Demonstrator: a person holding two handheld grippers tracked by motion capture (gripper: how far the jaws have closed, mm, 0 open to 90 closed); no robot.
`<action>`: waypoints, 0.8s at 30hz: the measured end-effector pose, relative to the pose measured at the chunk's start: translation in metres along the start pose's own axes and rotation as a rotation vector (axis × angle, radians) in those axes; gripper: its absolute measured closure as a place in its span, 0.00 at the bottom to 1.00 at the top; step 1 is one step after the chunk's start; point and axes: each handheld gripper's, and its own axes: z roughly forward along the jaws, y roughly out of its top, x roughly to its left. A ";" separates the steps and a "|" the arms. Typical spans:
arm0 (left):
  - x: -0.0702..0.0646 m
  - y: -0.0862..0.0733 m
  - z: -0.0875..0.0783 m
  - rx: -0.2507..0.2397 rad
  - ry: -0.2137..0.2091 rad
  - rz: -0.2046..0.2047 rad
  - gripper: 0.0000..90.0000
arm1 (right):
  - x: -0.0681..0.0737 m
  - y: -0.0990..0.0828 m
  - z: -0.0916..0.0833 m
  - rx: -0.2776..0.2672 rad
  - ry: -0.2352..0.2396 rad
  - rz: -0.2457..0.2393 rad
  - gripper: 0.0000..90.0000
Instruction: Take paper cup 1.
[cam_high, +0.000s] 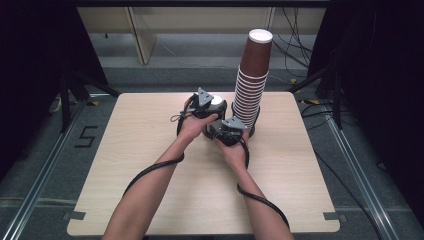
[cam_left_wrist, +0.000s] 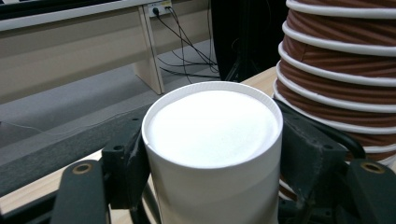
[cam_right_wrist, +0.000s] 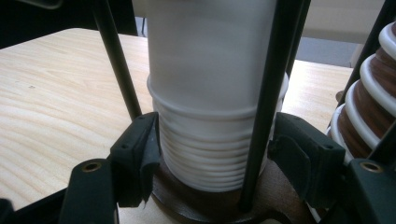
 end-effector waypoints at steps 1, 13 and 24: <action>0.000 0.000 0.000 0.001 -0.002 -0.005 0.35 | 0.000 0.000 -0.001 0.008 0.005 -0.001 0.37; 0.001 0.003 -0.003 -0.002 -0.007 -0.018 0.37 | 0.000 0.000 0.000 0.006 -0.005 -0.002 0.39; 0.001 0.021 -0.015 -0.053 -0.006 -0.009 0.37 | -0.001 0.000 0.000 -0.004 -0.002 -0.004 0.39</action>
